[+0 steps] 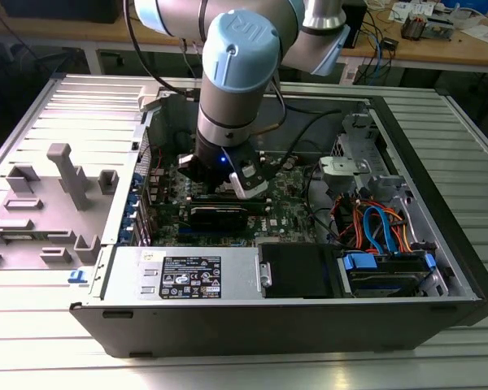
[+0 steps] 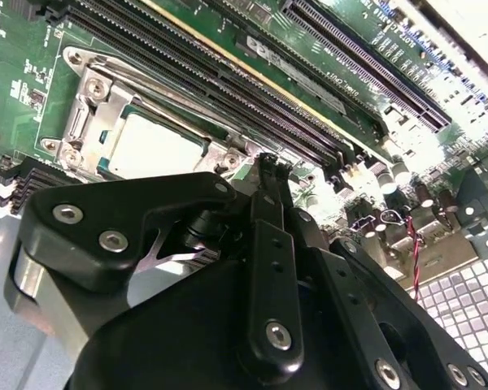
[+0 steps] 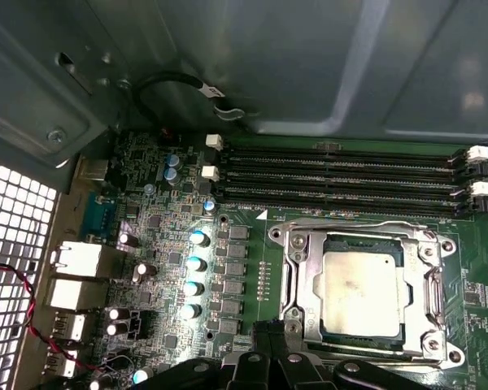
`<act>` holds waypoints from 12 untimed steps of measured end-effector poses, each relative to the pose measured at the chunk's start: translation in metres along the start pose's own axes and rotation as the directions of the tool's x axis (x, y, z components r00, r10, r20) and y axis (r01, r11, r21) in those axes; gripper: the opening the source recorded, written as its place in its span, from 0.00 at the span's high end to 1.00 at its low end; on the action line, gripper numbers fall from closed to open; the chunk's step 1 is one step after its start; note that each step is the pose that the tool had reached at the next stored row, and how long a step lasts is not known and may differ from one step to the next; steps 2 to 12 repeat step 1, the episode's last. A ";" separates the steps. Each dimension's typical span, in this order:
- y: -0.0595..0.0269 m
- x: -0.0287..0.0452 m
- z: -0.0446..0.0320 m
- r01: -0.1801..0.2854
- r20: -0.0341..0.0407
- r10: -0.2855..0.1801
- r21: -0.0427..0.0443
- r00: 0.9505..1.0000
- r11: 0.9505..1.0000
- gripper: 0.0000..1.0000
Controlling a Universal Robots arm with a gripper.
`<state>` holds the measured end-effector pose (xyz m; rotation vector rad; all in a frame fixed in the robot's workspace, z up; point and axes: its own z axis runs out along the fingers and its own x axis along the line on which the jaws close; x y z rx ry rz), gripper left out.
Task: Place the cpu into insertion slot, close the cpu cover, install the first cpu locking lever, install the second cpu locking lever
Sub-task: 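Install the second cpu locking lever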
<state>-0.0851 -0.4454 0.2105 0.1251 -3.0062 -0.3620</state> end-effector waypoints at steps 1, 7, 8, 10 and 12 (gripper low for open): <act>0.0000 0.0000 0.0000 0.000 0.000 0.000 0.000 1.000 1.000 0.89; 0.0000 0.0000 0.0000 0.000 0.000 0.000 0.000 1.000 1.000 0.89; 0.0000 0.0000 0.0000 0.000 0.000 0.000 0.000 1.000 1.000 0.89; 0.0000 0.0000 0.0000 0.000 0.000 0.000 0.000 1.000 1.000 0.89; 0.0000 0.0000 0.0000 0.000 0.000 0.000 0.000 1.000 1.000 0.89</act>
